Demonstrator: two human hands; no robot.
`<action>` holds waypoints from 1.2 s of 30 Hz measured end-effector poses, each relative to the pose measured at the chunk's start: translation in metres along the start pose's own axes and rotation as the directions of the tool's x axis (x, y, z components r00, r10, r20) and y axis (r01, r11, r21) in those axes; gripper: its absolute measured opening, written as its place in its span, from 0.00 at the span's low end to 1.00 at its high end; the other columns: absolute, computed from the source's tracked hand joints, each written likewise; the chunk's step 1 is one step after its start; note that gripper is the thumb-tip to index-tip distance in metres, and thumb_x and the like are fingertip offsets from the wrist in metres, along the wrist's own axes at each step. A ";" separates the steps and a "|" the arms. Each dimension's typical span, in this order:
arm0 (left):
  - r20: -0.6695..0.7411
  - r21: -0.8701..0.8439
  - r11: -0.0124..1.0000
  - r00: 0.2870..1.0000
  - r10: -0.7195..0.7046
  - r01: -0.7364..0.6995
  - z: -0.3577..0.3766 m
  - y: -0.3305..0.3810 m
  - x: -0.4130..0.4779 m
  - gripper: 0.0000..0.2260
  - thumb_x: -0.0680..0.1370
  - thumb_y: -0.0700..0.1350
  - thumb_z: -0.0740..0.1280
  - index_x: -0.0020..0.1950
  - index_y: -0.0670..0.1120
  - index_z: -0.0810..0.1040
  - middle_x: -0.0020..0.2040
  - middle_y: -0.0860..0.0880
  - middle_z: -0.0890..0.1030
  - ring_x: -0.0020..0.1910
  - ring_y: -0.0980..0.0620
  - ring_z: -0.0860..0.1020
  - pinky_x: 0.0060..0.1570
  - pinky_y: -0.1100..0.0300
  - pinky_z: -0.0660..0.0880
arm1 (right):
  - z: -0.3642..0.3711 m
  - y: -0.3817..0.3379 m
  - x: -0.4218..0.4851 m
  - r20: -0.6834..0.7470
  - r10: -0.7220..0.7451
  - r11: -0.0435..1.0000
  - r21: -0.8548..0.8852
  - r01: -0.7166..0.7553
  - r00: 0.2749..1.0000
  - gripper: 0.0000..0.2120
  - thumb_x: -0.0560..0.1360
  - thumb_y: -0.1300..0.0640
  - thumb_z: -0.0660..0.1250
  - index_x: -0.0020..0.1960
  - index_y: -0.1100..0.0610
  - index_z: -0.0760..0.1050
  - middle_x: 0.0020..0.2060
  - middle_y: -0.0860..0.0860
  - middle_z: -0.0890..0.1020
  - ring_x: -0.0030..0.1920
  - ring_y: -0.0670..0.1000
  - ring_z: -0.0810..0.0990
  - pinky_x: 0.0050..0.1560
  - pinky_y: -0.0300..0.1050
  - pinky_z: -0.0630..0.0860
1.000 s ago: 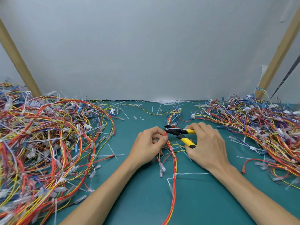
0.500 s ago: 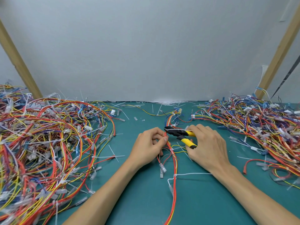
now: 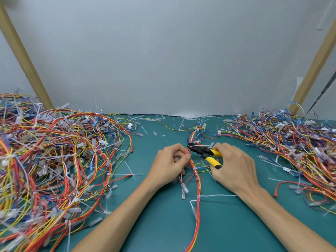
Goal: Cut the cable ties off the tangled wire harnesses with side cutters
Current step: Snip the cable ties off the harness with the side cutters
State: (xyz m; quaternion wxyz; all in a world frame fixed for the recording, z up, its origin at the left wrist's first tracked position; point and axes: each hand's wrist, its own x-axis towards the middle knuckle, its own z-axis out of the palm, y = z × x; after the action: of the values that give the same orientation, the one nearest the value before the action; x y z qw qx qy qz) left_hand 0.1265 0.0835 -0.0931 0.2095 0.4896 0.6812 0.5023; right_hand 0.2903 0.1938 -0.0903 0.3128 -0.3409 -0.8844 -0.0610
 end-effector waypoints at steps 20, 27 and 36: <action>-0.022 -0.008 1.000 0.999 0.026 -0.027 0.000 0.001 0.000 0.02 0.79 0.40 0.66 0.47 0.42 0.77 0.41 0.48 0.85 0.24 0.54 0.78 0.33 0.60 0.76 | 0.001 0.000 0.001 0.156 0.071 0.997 0.006 -0.073 0.985 0.15 0.67 0.43 0.69 0.45 0.48 0.67 0.35 0.44 0.70 0.41 0.52 0.73 0.35 0.43 0.62; -0.019 -0.015 1.000 1.000 0.025 -0.025 -0.001 0.000 0.000 0.02 0.79 0.40 0.66 0.47 0.43 0.76 0.41 0.48 0.85 0.24 0.54 0.78 0.33 0.61 0.76 | 0.001 0.002 0.001 0.138 0.047 0.999 -0.014 -0.045 0.989 0.17 0.68 0.42 0.69 0.44 0.46 0.62 0.35 0.45 0.71 0.40 0.53 0.73 0.36 0.44 0.61; -0.011 -0.006 1.000 1.000 0.027 -0.027 -0.001 -0.001 0.000 0.02 0.79 0.40 0.66 0.47 0.43 0.77 0.41 0.49 0.85 0.25 0.54 0.78 0.34 0.60 0.76 | -0.001 0.000 0.001 0.158 0.085 0.995 0.036 -0.092 0.984 0.16 0.68 0.43 0.68 0.41 0.46 0.61 0.32 0.45 0.71 0.36 0.52 0.67 0.33 0.44 0.60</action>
State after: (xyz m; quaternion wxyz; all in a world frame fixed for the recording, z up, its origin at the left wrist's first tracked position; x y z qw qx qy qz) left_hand 0.1252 0.0830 -0.0935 0.2004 0.4953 0.6742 0.5099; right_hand 0.2899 0.1940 -0.0888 0.2522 -0.3768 -0.8913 -0.0010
